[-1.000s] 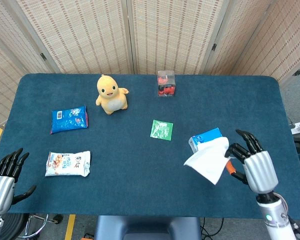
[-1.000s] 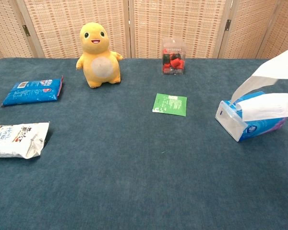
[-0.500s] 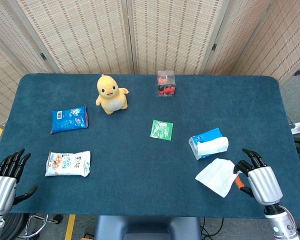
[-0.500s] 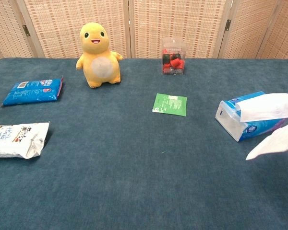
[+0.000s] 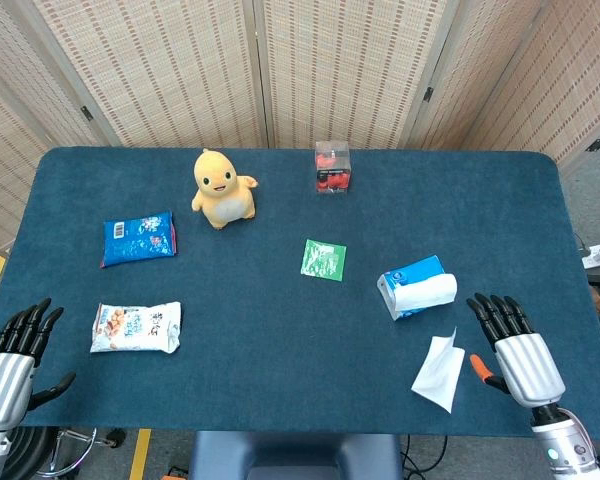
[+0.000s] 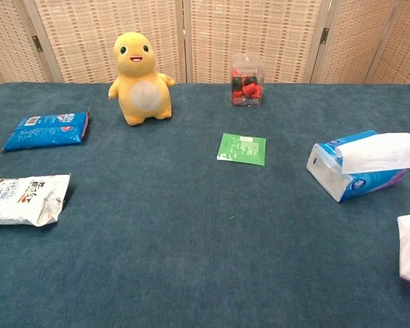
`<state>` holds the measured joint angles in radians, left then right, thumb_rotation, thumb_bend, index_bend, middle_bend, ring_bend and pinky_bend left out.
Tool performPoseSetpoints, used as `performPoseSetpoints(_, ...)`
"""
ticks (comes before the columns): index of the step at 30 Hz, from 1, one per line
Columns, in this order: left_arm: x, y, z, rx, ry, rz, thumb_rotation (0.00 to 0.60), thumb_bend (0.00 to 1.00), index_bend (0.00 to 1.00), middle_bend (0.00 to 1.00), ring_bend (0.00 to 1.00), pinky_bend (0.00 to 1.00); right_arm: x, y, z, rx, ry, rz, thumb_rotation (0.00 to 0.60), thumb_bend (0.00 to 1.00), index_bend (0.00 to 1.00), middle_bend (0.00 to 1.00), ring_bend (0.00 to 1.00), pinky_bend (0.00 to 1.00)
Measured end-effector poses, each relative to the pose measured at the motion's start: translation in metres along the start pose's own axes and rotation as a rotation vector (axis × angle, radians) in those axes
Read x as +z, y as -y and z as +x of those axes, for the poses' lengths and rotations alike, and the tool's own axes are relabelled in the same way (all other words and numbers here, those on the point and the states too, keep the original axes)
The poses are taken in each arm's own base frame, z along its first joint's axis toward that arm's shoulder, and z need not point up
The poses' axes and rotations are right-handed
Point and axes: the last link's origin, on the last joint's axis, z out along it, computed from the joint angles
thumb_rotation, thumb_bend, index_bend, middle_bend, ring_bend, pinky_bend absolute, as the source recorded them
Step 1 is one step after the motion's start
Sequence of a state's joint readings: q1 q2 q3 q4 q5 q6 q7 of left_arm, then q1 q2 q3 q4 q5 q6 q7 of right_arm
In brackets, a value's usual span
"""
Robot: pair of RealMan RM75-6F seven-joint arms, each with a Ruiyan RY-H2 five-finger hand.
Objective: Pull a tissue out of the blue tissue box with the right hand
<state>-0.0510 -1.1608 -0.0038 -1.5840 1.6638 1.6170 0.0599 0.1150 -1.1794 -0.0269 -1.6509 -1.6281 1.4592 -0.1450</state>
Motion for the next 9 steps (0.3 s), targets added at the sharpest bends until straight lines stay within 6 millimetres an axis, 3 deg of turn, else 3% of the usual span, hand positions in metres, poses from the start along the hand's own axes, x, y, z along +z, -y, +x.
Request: performPoseSetpoints(9, 0.000, 0.000, -0.001, 0.003, 0.003, -0.003, 0.600, 0.25, 0.00, 0.00, 0.00, 0.14, -0.007, -0.001, 0.013, -0.007, -0.050, -0.017, 0.600, 0.22, 0.00, 0.00, 0.00, 0.00)
